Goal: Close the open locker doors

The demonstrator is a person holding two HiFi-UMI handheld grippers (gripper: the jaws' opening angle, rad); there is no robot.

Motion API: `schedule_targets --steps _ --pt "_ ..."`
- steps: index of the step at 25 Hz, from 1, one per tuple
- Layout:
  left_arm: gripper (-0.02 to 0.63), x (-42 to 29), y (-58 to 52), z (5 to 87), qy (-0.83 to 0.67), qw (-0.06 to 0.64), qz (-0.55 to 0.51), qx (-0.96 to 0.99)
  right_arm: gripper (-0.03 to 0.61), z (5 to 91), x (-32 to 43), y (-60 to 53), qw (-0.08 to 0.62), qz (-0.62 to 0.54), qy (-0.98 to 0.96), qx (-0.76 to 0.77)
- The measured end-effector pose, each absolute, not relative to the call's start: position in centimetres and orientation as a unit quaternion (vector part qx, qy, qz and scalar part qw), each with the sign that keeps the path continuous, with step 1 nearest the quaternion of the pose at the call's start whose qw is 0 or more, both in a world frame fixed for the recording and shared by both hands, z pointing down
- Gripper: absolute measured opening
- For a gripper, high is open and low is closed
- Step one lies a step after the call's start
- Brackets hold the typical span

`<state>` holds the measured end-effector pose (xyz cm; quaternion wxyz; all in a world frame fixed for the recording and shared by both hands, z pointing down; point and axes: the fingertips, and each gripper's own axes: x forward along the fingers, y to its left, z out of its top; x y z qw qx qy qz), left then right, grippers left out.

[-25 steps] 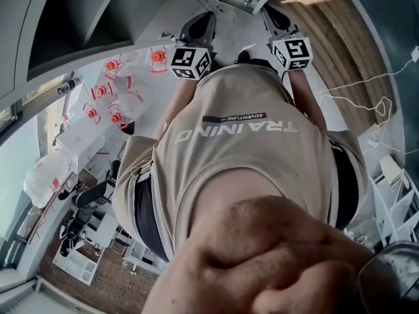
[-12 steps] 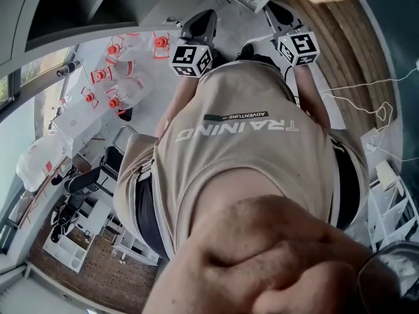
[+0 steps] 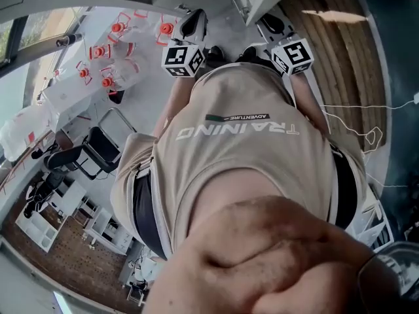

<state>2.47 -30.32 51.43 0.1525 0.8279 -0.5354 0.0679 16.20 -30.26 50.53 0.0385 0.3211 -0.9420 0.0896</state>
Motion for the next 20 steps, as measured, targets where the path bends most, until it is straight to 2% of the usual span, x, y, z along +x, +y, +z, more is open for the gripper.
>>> schedule_targets --steps 7,20 --pt "0.0 -1.5 -28.9 50.9 -0.559 0.151 0.048 0.814 0.015 50.7 11.1 -28.6 0.034 0.111 -0.956 0.27" --pt "0.0 -10.4 -28.8 50.0 -0.541 0.132 0.042 0.829 0.015 49.9 1.3 -29.0 0.047 0.099 -0.953 0.282"
